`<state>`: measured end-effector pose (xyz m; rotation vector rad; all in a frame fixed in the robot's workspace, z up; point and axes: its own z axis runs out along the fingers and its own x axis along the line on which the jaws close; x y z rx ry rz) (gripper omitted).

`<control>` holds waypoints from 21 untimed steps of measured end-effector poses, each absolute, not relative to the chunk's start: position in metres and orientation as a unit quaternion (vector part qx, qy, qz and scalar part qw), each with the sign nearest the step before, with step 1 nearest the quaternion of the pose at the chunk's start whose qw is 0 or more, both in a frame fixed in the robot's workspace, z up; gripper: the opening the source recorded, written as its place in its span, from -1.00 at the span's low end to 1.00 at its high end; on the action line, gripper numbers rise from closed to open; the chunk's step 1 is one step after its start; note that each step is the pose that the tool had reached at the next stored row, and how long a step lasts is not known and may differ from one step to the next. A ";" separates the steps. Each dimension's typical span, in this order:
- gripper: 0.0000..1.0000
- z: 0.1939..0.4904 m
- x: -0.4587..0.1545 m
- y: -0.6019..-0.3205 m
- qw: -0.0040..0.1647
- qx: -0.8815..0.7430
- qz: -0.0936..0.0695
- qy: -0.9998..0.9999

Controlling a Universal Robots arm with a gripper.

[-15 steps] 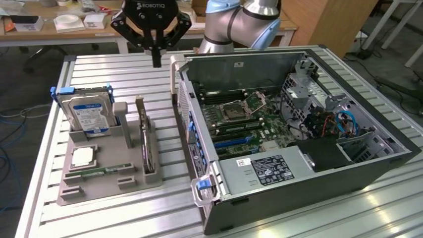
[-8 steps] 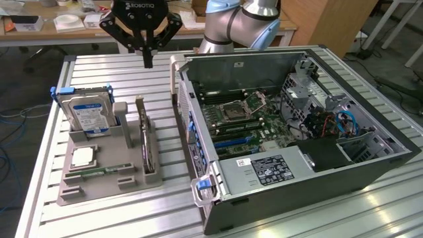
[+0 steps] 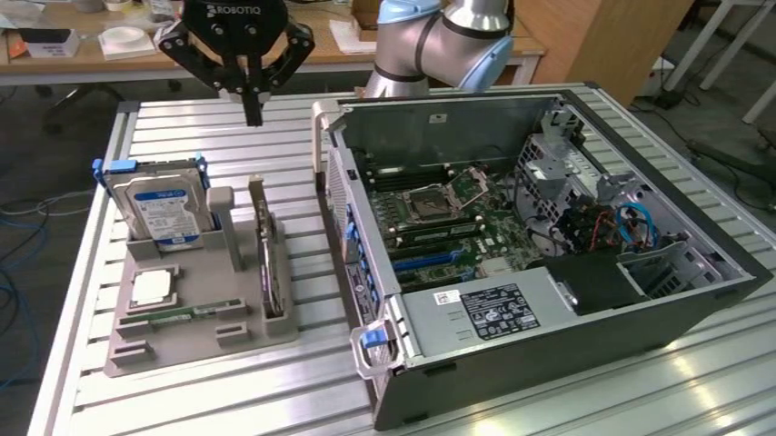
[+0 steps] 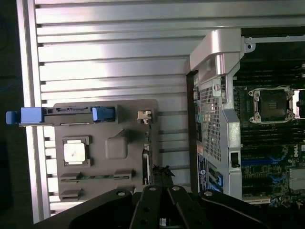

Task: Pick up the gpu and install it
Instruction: 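Reach for the gpu, then pick up the gpu and move the gpu toward the slot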

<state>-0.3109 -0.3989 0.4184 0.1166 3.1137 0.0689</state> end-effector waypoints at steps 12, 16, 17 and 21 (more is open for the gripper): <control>-0.80 0.418 -0.328 -0.399 0.012 0.037 0.022 0.999; -0.80 0.418 -0.328 -0.399 0.012 0.037 0.022 0.999; -0.80 0.418 -0.328 -0.399 0.012 0.037 0.022 0.999; -0.80 0.418 -0.328 -0.399 0.012 0.037 0.022 0.999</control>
